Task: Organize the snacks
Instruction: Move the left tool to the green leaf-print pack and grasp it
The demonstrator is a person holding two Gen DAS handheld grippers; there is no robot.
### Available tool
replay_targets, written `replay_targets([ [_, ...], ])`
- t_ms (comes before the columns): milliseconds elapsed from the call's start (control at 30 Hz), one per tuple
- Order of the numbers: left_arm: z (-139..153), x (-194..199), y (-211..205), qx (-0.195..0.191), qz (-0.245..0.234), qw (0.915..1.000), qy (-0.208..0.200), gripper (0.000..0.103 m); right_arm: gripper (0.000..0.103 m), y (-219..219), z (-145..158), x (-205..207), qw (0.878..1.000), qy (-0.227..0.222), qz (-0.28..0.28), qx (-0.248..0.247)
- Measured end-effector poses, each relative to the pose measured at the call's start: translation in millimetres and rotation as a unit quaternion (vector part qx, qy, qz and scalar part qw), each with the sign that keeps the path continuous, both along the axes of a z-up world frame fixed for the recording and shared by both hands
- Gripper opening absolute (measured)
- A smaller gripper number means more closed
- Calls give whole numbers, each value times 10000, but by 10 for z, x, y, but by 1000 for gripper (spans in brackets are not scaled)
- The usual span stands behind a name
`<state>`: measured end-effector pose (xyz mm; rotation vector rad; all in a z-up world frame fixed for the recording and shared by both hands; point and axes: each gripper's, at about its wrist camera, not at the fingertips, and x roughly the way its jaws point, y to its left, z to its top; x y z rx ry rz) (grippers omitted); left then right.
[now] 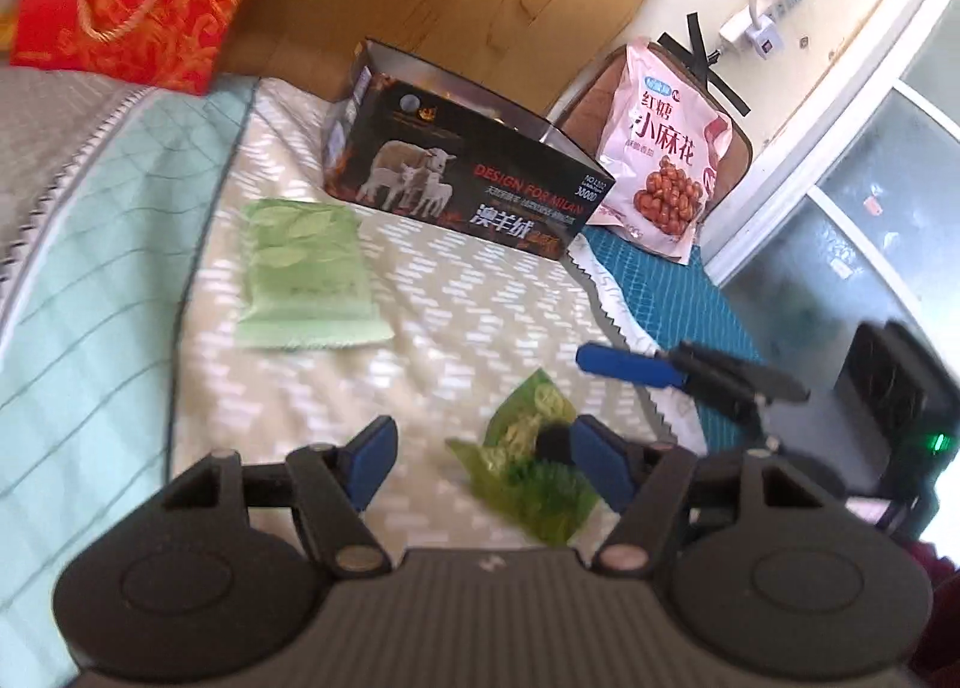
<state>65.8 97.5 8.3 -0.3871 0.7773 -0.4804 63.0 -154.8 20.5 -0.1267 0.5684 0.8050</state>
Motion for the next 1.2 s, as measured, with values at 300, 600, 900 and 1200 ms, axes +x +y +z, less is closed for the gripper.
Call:
replay_targets([
  [300,71,319,583,11,1361,9907,76,72,74,824,48,365,9990,285,325,-127],
  [600,-16,441,482,295,926,9950,224,36,35,1085,29,249,9974,421,301,-497],
  [900,125,-521,840,521,939,9942,-68,60,36,801,185,-668,9744,729,2128,18],
  [1200,97,-707,901,-399,1118,9929,44,67,67,628,88,-127,9942,570,890,194],
])
